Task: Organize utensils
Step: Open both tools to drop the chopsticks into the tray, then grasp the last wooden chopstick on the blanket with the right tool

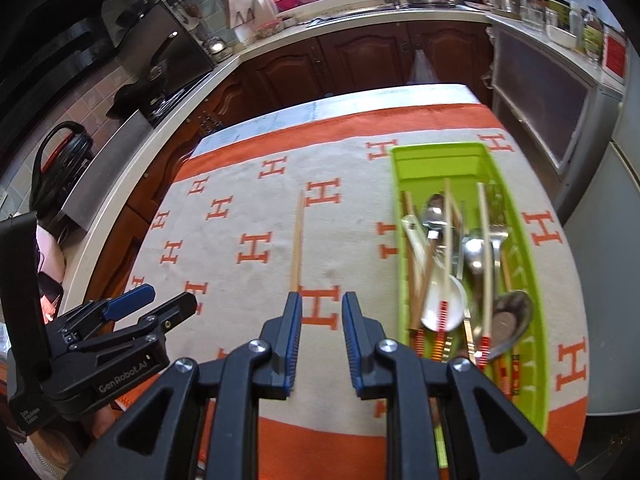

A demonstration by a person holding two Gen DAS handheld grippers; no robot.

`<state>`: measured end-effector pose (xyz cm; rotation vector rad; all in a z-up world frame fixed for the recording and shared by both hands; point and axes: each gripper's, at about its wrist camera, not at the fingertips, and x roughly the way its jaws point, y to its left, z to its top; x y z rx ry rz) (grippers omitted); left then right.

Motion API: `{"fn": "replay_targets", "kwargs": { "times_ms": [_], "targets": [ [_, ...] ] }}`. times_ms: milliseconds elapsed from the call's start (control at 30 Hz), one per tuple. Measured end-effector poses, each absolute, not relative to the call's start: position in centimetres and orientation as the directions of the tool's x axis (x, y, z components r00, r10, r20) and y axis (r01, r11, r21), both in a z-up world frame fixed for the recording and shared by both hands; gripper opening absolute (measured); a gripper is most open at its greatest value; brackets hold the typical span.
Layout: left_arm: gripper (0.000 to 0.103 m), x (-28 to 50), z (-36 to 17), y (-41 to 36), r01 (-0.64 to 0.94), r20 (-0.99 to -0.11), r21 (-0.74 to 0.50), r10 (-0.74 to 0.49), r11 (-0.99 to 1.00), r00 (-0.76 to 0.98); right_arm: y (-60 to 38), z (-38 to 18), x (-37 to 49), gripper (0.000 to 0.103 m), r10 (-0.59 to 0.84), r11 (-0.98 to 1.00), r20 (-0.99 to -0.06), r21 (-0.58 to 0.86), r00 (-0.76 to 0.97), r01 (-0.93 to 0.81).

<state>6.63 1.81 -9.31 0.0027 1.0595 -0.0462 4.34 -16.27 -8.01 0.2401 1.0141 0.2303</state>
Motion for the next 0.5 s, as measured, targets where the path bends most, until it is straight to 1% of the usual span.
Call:
{"fn": "replay_targets", "kwargs": {
  "times_ms": [67, 167, 367, 500],
  "targets": [
    [0.057, 6.8, -9.5, 2.8, 0.016, -0.874, -0.019, -0.024, 1.0, 0.485, -14.9, -8.2, 4.9, 0.022, 0.313, 0.947, -0.81, 0.303, 0.497, -0.103],
    [0.057, 7.0, -10.1, 4.3, -0.019, -0.881, -0.022, -0.01, 1.0, 0.473, -13.0, -8.8, 5.7, 0.027, 0.328, 0.944, -0.819, 0.302, 0.471, -0.131],
    [0.057, 7.4, -11.2, 7.1, -0.086, -0.884, -0.001, 0.04, 0.996, 0.465, -10.3, -10.9, 7.7, 0.028, 0.326, 0.945, -0.849, 0.287, 0.417, -0.154],
    [0.057, 7.8, -12.1, 8.5, -0.118, -0.894, -0.007, 0.047, 0.993, 0.446, -9.3, -12.3, 8.9, 0.028, 0.304, 0.952, -0.866, 0.269, 0.397, -0.144]
  ]
}}
